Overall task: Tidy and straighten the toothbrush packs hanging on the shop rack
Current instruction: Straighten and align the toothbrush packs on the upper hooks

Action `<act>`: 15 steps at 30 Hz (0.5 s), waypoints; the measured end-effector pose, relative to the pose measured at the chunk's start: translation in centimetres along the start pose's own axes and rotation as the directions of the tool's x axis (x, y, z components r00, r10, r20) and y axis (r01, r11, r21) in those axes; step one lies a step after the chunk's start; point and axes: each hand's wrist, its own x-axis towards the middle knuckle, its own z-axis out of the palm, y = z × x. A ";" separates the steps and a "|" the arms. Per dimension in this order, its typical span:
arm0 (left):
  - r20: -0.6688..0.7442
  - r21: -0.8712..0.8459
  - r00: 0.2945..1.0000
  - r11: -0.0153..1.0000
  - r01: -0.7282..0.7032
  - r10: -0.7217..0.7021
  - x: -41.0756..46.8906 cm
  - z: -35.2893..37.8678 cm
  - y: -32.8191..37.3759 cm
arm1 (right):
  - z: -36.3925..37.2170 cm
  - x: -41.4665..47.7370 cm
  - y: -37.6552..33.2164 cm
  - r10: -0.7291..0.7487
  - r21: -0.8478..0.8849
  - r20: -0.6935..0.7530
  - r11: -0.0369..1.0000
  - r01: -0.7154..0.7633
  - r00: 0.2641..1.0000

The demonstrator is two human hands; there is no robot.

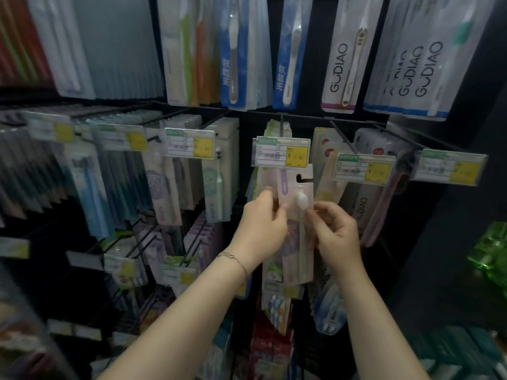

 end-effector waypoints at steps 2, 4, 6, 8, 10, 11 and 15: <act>0.008 -0.032 1.000 0.999 0.008 -0.007 -0.2 -0.9 -0.5 | 0.8 -0.2 -0.1 -0.003 -0.007 -0.001 1.000 0.003 1.000; 0.012 -0.065 1.000 0.998 0.005 -0.005 -0.3 -1.9 -0.8 | 1.7 -0.3 -0.2 0.011 -0.015 0.002 1.000 -0.011 1.000; 0.012 -0.103 1.000 0.995 0.018 -0.017 -0.4 -2.9 -1.4 | 2.7 -0.4 -0.5 0.024 -0.017 0.008 1.000 -0.024 1.000; 0.013 -0.126 0.999 0.991 0.053 -0.052 -0.5 -4.1 -2.1 | 3.9 -0.7 -0.7 0.012 -0.033 0.012 0.999 -0.012 1.000; 0.014 -0.120 0.997 0.990 0.073 -0.071 -0.6 -5.3 -2.9 | 5.0 -0.8 -0.6 0.005 -0.053 0.011 0.999 -0.004 1.000; 0.015 -0.108 0.997 0.991 0.075 -0.074 -0.7 -5.9 -3.4 | 5.7 -0.9 -0.5 0.009 -0.063 0.012 0.998 -0.008 1.000; 0.030 -0.095 0.996 0.991 0.091 -0.088 -1.0 -8.9 -5.3 | 9.0 -1.4 -0.5 0.009 -0.074 0.027 0.997 -0.007 1.000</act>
